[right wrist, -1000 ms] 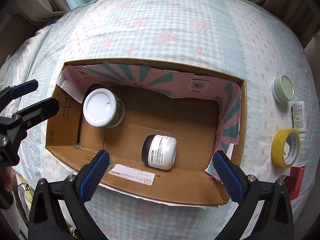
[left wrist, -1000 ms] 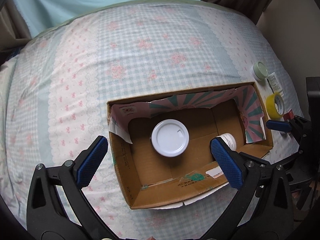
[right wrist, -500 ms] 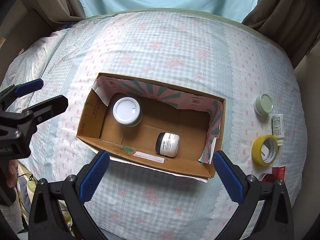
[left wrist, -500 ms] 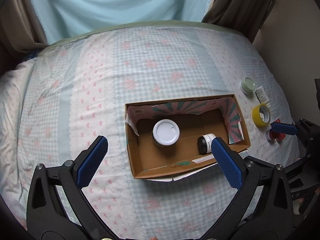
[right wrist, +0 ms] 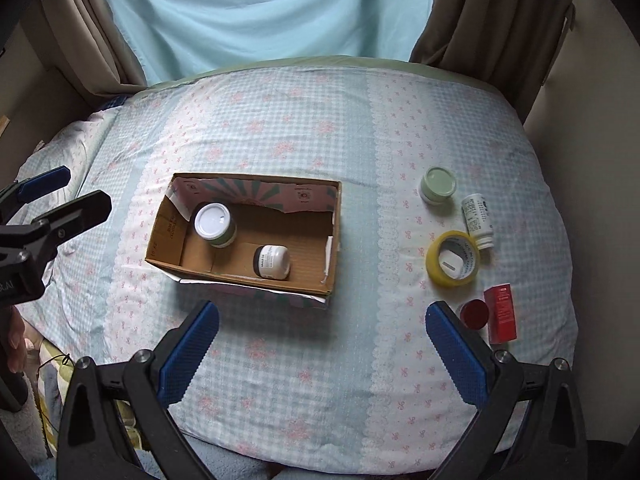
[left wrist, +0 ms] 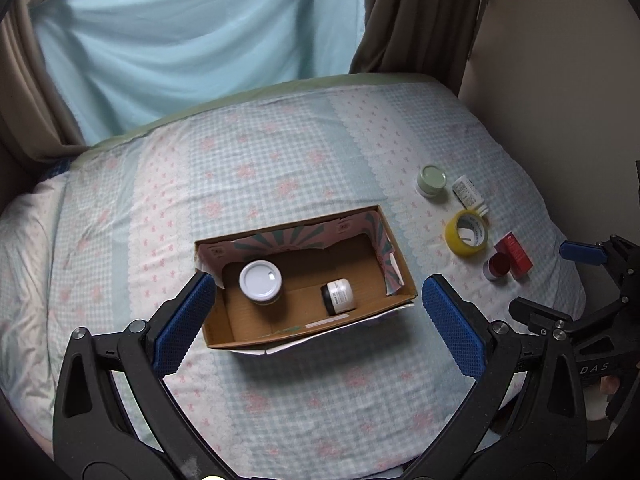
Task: Organize rigid objects
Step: 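Move both tools back toward the remaining items on the bed, then grasp the yellow tape roll with the left tool while the right grasps the red MARUBI box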
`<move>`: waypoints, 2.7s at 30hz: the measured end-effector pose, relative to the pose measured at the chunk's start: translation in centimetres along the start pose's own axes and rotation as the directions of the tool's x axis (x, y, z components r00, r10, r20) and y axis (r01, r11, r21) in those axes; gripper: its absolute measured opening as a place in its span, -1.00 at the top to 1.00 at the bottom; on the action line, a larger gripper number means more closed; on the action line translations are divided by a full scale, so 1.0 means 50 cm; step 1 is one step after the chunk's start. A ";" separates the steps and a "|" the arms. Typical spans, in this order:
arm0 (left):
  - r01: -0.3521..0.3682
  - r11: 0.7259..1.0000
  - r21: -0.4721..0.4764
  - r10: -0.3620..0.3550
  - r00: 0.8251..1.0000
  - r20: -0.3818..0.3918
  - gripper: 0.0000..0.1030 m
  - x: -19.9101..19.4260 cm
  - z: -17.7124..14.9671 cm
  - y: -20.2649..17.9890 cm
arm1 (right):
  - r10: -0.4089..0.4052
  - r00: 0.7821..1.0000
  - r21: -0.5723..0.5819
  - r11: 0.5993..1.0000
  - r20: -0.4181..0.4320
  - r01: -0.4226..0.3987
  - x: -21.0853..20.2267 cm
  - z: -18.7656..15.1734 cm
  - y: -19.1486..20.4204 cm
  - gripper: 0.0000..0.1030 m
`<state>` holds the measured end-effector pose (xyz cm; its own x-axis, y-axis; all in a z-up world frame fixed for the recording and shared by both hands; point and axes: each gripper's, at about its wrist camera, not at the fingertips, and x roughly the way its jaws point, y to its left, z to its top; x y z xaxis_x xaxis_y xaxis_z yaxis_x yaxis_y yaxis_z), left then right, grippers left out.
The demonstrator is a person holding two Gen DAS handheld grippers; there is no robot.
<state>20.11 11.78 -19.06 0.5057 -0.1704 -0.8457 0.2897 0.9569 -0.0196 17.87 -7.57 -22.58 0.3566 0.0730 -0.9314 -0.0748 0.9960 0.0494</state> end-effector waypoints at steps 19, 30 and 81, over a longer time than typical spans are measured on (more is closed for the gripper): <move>0.161 0.976 0.146 -0.121 0.961 -0.248 -0.99 0.331 0.036 -0.482 | -0.150 0.988 0.047 0.987 -0.045 0.152 0.090 -0.161 -0.508 -1.00; 0.217 0.939 0.266 -0.166 0.965 -0.202 -0.99 0.643 -0.073 -0.550 | -0.164 0.984 0.043 0.985 -0.075 0.168 0.331 -0.225 -0.559 -1.00; 0.226 0.917 0.328 -0.281 0.951 0.132 -0.88 0.517 -0.020 -0.537 | -0.166 0.984 0.067 0.985 0.062 0.161 0.289 -0.194 -0.536 0.26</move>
<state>24.61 -18.10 -40.94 0.5063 -0.4620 -0.7282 0.6467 0.7620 -0.0338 15.97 -33.70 -40.85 0.4213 -0.0898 -0.9024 0.0465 0.9959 -0.0774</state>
